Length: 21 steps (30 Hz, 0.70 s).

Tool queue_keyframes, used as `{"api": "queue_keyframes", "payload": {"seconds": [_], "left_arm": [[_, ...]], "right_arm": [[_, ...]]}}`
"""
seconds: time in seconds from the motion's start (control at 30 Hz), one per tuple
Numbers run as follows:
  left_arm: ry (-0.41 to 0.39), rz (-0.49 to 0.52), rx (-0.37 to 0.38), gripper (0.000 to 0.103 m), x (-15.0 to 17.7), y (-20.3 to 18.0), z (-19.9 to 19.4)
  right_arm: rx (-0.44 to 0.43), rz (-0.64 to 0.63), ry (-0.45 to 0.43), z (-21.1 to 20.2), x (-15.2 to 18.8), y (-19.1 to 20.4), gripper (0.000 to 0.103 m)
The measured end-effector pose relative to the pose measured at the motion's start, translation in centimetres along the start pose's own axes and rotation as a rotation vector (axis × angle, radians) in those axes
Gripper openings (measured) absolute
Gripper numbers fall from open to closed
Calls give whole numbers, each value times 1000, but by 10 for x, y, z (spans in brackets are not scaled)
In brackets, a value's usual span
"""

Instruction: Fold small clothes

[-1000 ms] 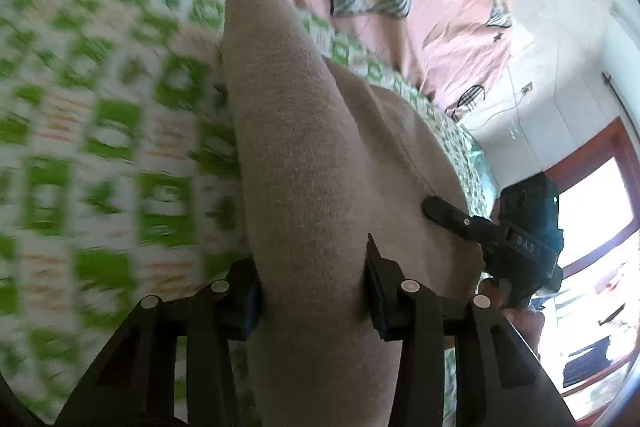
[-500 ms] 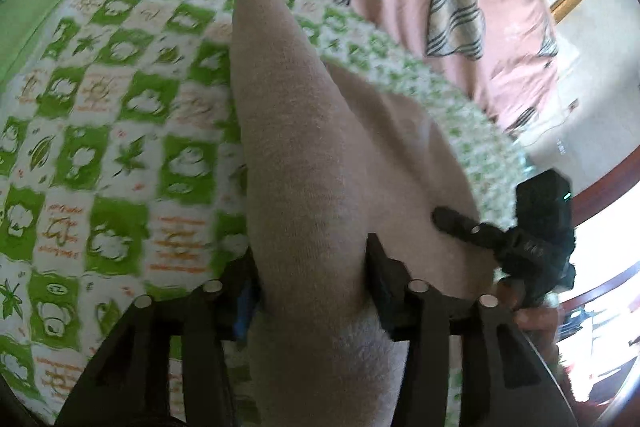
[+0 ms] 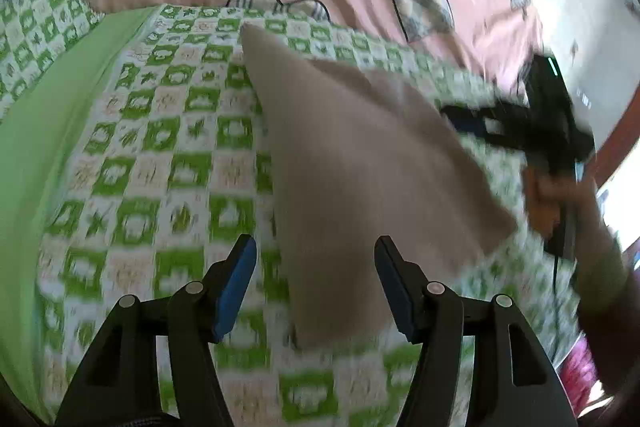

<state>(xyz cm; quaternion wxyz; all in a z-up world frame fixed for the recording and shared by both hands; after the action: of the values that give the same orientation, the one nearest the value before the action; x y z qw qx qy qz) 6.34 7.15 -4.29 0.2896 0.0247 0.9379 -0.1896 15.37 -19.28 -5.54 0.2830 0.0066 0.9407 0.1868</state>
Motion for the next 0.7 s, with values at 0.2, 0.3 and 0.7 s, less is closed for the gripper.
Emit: {"api": "queue_keyframes", "payload": {"seconds": [0.2,0.3,0.7], "left_arm": [[53,70,-49,62,42,-7,5],[56,70,-47,62,49,-6,7],[29,-12,-104,51,54,8,17]], "right_arm": [[-2,-33,-5,-4,-9,22,10],[7,5,-80,-35,-6,20,10],[8,141,-46,-53,64,-25,39]]}}
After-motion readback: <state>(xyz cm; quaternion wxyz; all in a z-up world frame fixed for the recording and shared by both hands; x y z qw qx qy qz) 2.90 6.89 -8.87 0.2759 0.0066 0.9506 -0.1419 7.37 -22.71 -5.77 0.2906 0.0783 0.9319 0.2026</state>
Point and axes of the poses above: each gripper's, at about its wrist camera, not at the fingertips, and z roughly the way its jaws point, y to its left, x to its underside, the point moved 4 cm from there along z, roughly the way its jaws point, and after that the axes turned 12 degrees about -z, right-handed, at the moved point
